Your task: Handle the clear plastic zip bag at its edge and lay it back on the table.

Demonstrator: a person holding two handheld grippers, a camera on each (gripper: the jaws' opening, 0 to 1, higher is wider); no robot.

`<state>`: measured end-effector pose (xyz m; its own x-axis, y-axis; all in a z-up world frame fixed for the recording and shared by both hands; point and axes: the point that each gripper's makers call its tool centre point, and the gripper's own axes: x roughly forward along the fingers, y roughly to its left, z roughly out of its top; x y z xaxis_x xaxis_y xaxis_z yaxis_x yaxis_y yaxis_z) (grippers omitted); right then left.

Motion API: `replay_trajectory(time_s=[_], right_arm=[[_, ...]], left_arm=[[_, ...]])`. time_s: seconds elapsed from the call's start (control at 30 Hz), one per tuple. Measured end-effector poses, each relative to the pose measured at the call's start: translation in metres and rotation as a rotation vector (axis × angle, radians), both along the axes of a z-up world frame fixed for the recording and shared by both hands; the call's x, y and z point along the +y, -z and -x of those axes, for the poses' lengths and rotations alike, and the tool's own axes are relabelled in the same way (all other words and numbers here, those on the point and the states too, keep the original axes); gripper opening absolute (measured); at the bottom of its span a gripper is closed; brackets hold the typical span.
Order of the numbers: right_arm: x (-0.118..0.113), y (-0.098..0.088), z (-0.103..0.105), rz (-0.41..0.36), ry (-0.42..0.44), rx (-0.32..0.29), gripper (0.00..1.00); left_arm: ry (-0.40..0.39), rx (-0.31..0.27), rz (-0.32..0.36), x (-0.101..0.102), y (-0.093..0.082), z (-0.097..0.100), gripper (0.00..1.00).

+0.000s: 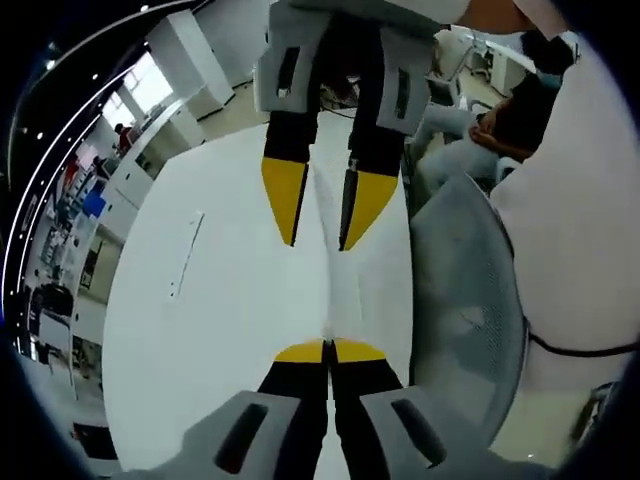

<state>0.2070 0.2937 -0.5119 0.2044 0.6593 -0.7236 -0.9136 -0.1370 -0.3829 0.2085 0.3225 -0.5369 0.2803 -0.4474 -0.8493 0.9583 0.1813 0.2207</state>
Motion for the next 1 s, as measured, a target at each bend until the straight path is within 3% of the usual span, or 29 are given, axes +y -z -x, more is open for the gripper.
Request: replay_trajectory(time_s=[0.3,1.0], right_arm=[[0.019,0.007,0.006,-0.003,-0.022,-0.001,0.07],[0.034,0.005,0.006,-0.015,-0.027,0.001,0.01]], left_arm=[[0.005,-0.006,0.005,-0.004,-0.004,0.000,0.00],[0.011,-0.010,0.000,-0.007,-0.008,-0.001,0.00]])
